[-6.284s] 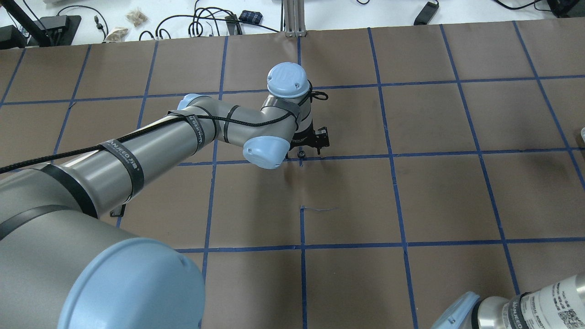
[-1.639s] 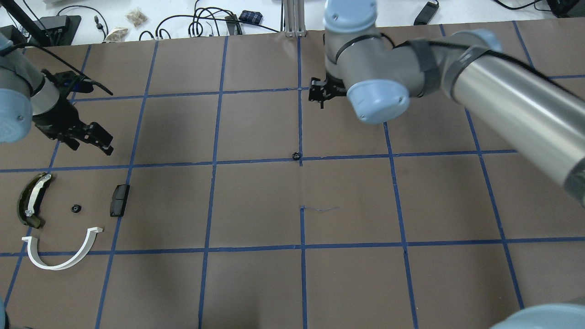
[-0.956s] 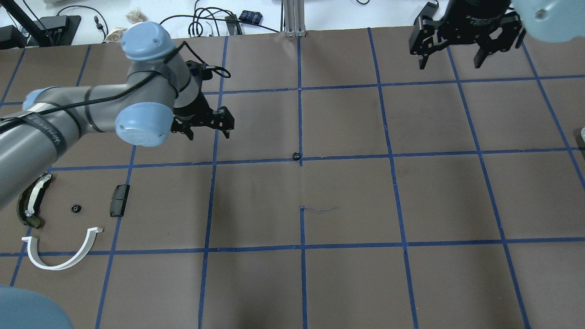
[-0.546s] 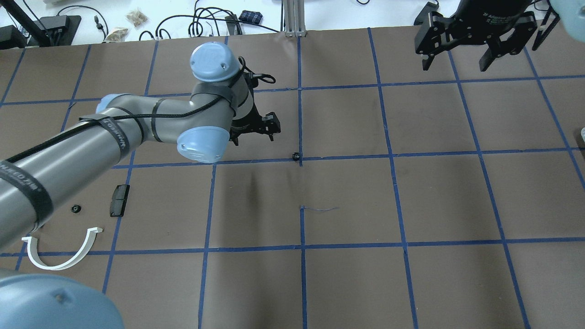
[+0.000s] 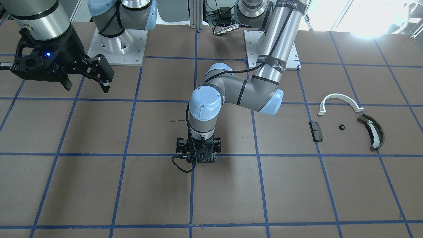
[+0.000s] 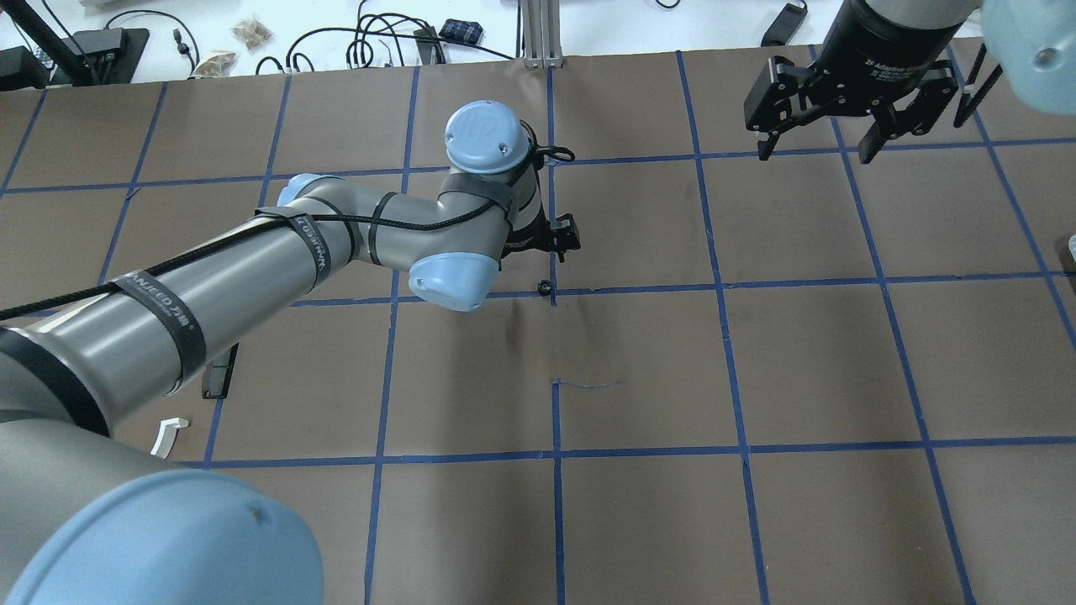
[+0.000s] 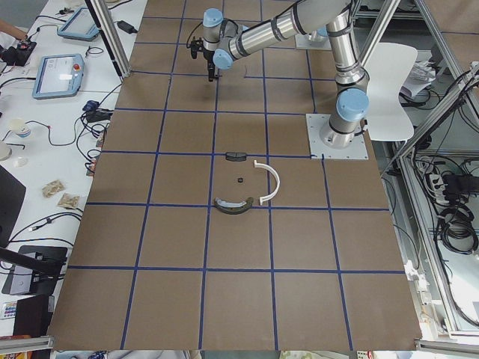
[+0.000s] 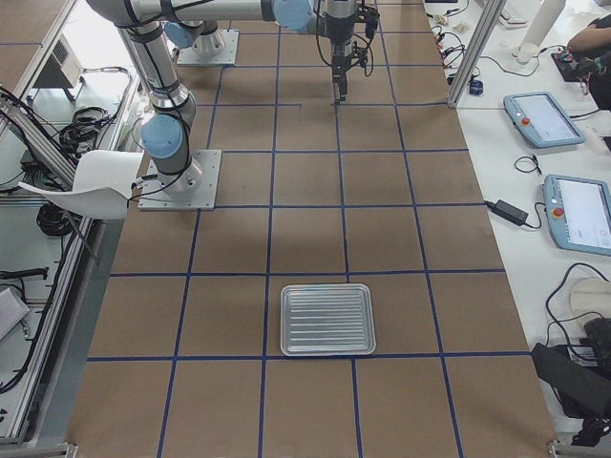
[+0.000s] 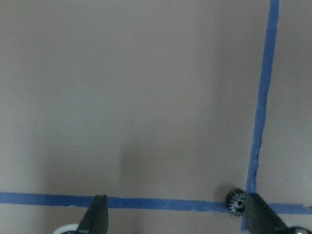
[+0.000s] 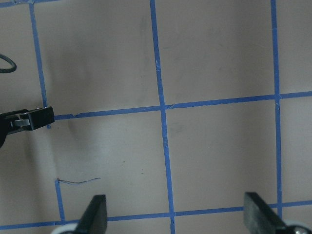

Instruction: Place bearing gear from tray to pile

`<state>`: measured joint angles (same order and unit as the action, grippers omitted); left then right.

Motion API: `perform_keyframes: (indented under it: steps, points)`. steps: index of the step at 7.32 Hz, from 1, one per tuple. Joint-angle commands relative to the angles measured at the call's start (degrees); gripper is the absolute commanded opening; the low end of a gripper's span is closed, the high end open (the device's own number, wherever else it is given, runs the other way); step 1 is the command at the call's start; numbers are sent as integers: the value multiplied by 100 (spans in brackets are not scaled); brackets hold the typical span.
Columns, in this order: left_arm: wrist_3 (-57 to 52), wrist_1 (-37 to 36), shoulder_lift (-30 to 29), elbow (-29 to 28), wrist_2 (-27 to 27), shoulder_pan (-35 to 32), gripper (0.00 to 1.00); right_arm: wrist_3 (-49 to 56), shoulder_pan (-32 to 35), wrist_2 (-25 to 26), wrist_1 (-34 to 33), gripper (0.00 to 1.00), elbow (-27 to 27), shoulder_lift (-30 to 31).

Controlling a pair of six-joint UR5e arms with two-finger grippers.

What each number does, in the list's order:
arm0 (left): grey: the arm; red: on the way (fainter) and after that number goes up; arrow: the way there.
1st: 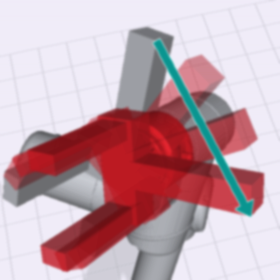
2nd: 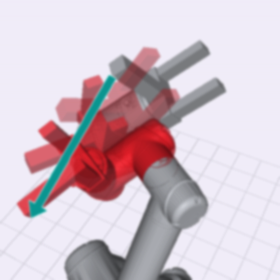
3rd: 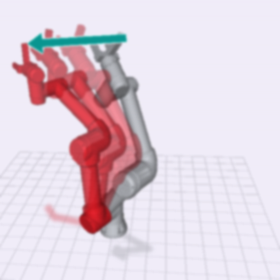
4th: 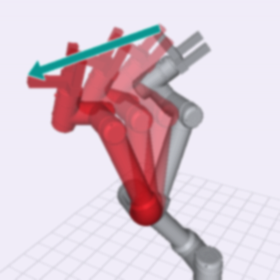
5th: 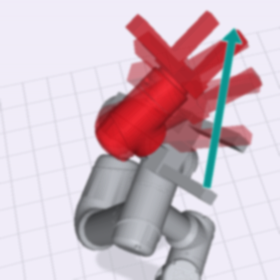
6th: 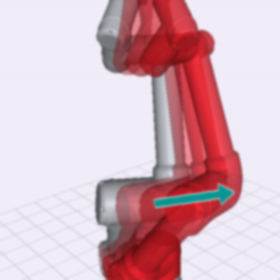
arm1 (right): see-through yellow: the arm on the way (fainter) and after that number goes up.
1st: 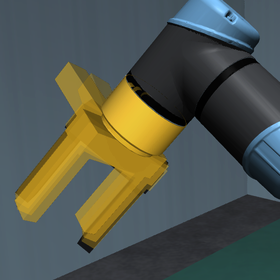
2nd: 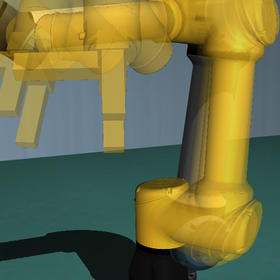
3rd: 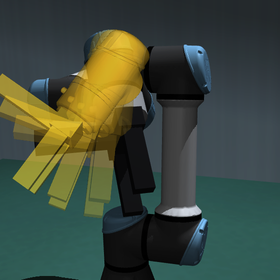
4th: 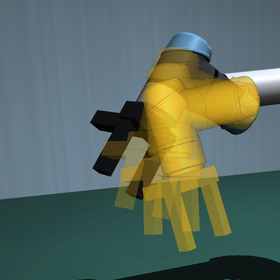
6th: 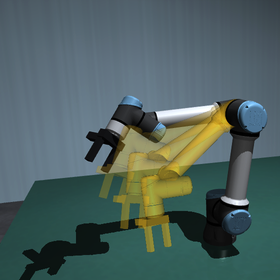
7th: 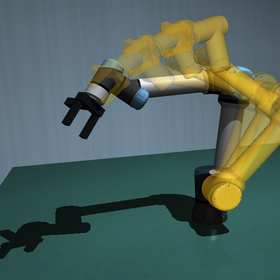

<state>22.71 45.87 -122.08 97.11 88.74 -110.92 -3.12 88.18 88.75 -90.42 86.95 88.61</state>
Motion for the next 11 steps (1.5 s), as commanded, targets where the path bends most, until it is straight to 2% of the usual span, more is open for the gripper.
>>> perform_keyframes:
  steps: [1, 3, 5, 6, 8, 9, 10, 11]
  points:
    - [14, 1, -44, 124, 29, -62, 98, 30, 6, 46, -2, 100, 15, -2]
    - [-74, 18, -88, -68, -15, -53, 68, 57, -2, 55, -29, 100, 15, -46]
    - [-74, 45, -158, -114, 20, -53, 65, 14, -2, 29, -46, 100, 15, -46]
    - [-65, 53, -167, -62, 21, -53, 47, 48, -2, 55, -64, 100, 15, -72]
    - [-65, 62, -159, -52, 21, -53, 38, 57, -11, 64, -46, 100, 15, -64]
    - [-65, 54, -141, -61, 21, -53, 5, 48, -11, 55, -46, 100, 15, -72]
    - [-74, 62, -132, -52, 21, -53, 0, 57, -20, 64, -38, 100, 15, -72]
    - [-100, 80, -45, -61, 21, -44, 0, 66, -20, 81, -46, 100, 15, -72]
